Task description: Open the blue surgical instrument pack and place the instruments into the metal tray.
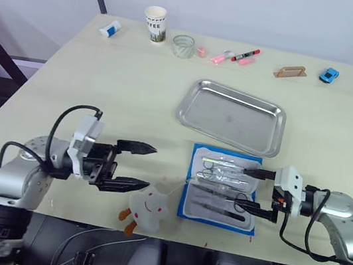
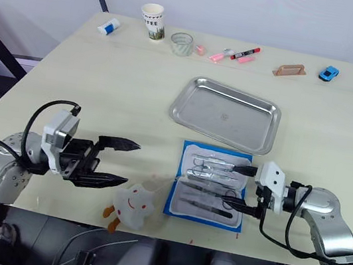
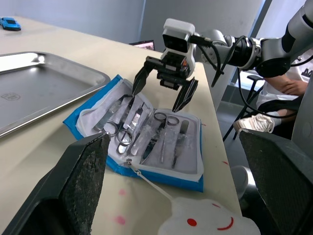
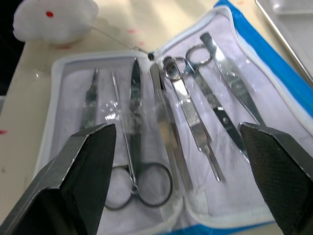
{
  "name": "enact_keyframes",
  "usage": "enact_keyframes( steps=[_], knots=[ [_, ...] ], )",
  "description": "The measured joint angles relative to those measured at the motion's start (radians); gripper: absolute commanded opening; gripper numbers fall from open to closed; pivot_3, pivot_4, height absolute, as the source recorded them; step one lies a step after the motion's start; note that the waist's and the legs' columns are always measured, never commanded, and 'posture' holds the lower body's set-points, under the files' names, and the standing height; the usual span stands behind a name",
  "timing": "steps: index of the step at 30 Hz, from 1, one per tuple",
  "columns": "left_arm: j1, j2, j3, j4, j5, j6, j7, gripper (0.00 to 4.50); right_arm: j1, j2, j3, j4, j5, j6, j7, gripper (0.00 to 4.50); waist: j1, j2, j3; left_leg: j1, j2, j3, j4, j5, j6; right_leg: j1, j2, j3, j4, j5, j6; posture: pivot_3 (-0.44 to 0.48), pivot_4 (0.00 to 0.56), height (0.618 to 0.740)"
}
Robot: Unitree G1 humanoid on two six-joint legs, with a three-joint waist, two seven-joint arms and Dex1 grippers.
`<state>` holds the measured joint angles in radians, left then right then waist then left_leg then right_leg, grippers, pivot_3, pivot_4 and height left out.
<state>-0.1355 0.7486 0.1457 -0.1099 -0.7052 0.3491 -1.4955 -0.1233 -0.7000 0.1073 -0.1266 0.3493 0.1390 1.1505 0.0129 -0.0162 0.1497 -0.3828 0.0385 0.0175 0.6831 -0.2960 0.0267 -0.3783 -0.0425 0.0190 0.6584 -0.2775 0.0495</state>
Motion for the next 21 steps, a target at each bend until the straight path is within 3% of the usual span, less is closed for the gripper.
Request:
enact_keyframes(
  steps=[21],
  knots=[
    [-0.019, -0.012, -0.031, 0.000, 0.016, -0.011, 0.035, 4.50, 0.018, 0.020, 0.005, 0.040, -0.034, -0.081, 0.019, 4.36, 0.001, 0.000, 0.000, 0.000, 0.000, 0.000, 0.000, 0.000, 0.000, 0.000, 0.000, 0.000, 0.000, 0.000, 0.000, 0.000, 0.150, 0.740]
  ],
)
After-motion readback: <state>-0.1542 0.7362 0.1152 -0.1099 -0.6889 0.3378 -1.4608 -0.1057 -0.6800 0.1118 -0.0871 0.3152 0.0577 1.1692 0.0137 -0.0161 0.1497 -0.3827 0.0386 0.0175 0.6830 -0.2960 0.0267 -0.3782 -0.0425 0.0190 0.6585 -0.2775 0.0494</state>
